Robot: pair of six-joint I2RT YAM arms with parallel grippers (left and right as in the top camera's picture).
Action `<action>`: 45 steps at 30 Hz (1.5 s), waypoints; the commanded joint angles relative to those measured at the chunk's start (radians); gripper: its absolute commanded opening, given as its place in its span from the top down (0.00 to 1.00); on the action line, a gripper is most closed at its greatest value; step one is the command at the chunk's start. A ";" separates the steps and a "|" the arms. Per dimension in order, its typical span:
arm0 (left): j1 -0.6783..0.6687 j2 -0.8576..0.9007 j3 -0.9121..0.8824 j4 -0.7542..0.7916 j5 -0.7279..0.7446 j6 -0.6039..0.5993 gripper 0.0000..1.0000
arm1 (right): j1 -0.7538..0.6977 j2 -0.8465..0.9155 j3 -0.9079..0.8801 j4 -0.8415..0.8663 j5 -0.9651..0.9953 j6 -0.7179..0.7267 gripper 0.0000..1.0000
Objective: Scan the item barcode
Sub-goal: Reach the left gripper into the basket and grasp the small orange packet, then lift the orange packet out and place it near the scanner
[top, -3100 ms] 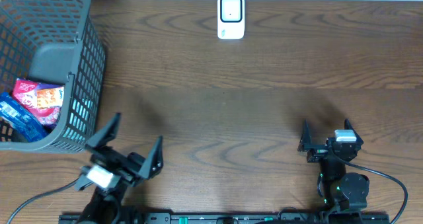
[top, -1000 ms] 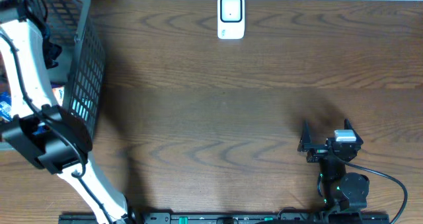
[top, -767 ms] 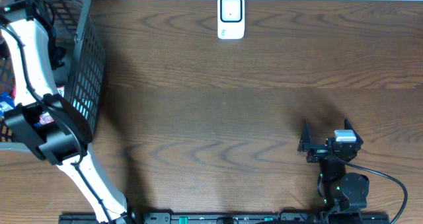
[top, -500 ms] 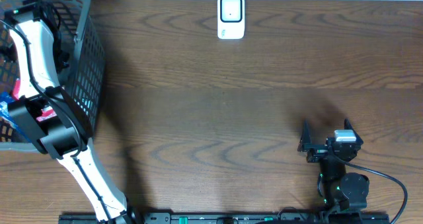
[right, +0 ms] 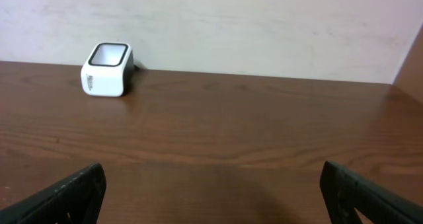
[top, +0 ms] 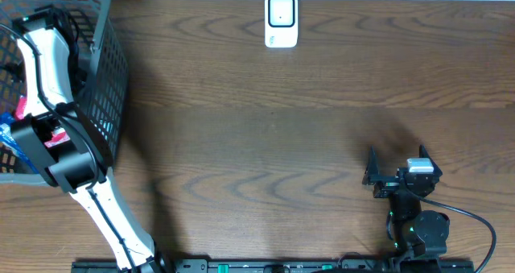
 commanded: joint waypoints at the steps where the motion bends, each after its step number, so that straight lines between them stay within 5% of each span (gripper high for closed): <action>1: 0.001 0.018 -0.024 -0.003 -0.009 -0.005 0.33 | -0.004 -0.006 -0.002 -0.004 0.002 -0.008 0.01; 7: 0.001 0.018 -0.089 0.019 -0.009 -0.004 0.35 | -0.004 -0.006 -0.002 -0.004 0.002 -0.008 0.01; 11: 0.001 0.018 -0.126 0.020 -0.010 0.007 0.69 | -0.004 -0.006 -0.002 -0.004 0.002 -0.008 0.01; 15: 0.001 0.001 -0.122 0.016 -0.009 0.054 0.92 | -0.004 -0.006 -0.002 -0.004 0.002 -0.008 0.01; 26: 0.000 -0.331 -0.093 0.020 0.044 0.055 0.93 | -0.004 -0.006 -0.002 -0.004 0.002 -0.008 0.01; 34: -0.045 -0.698 -0.093 0.026 0.476 0.053 0.93 | -0.004 -0.006 -0.002 -0.004 0.002 -0.008 0.01; 38: -0.201 -0.806 -0.093 0.093 0.582 0.244 0.93 | -0.004 -0.006 -0.002 -0.004 0.002 -0.007 0.01; 45: -0.663 -0.817 -0.099 0.217 0.596 0.630 0.93 | -0.004 -0.006 -0.002 -0.004 0.002 -0.008 0.01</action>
